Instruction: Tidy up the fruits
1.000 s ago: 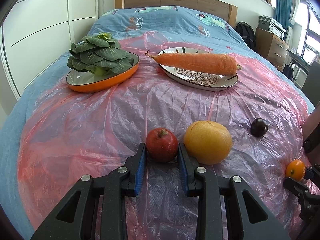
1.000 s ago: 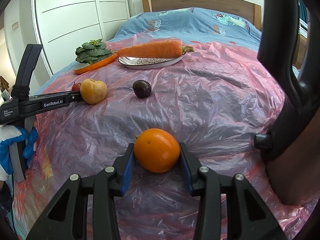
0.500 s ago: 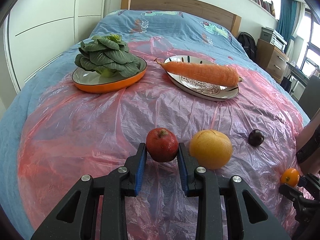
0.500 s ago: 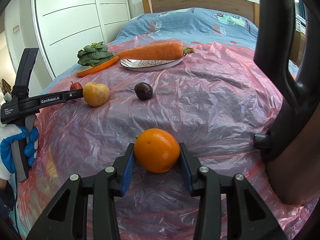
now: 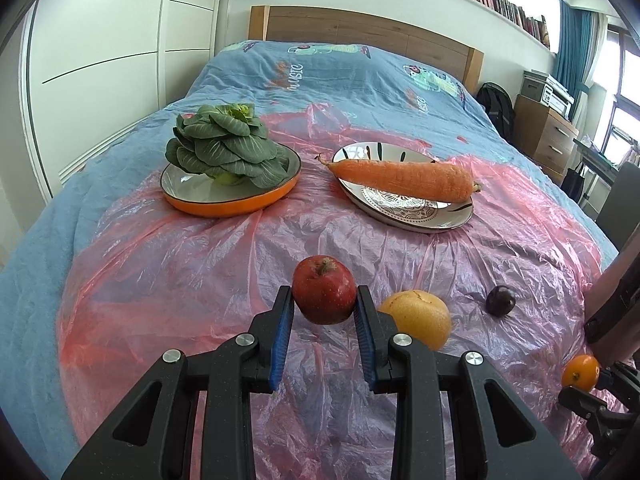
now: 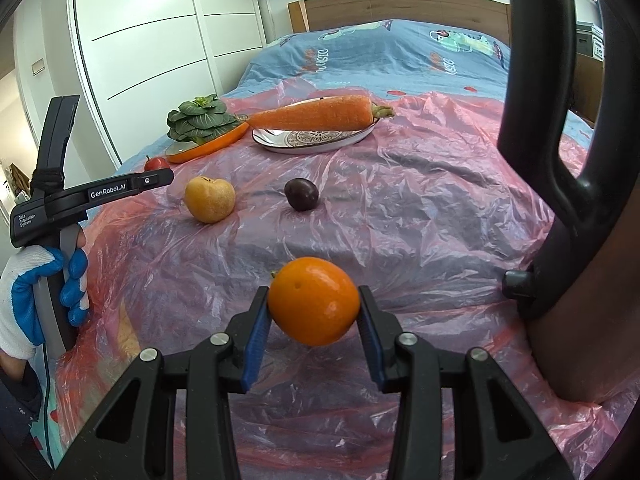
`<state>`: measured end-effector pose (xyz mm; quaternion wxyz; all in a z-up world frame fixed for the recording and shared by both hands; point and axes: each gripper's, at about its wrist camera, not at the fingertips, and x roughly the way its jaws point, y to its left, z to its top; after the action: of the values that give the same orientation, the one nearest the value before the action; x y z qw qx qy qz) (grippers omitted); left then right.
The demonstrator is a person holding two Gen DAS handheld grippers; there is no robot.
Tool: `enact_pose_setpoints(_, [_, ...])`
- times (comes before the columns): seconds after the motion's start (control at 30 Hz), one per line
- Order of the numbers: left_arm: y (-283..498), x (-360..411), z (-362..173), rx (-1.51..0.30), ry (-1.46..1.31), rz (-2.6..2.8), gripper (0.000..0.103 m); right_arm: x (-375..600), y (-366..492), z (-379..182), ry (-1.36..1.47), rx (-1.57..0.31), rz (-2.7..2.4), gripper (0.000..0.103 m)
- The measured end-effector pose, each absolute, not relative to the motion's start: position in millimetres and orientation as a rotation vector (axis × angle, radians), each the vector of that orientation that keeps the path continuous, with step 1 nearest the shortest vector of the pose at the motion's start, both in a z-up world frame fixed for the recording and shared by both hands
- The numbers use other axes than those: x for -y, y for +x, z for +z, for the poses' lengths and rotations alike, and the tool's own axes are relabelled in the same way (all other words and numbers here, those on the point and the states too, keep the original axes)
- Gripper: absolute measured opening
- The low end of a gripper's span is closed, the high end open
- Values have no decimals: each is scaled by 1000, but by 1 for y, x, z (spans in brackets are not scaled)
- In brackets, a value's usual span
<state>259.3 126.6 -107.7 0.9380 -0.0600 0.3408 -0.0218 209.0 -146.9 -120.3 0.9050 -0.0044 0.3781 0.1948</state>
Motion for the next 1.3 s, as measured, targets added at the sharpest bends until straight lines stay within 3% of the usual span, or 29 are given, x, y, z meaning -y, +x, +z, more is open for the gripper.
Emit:
enact_pose_setpoints(0.63, [238,-76,-84,-658,-88,-178,26,168,174,-94,-17,-799,358,79])
enact_pose_setpoints(1.3, [156,74,-79,-700,89,-515,26,251,129,-81,7,-827,217,79])
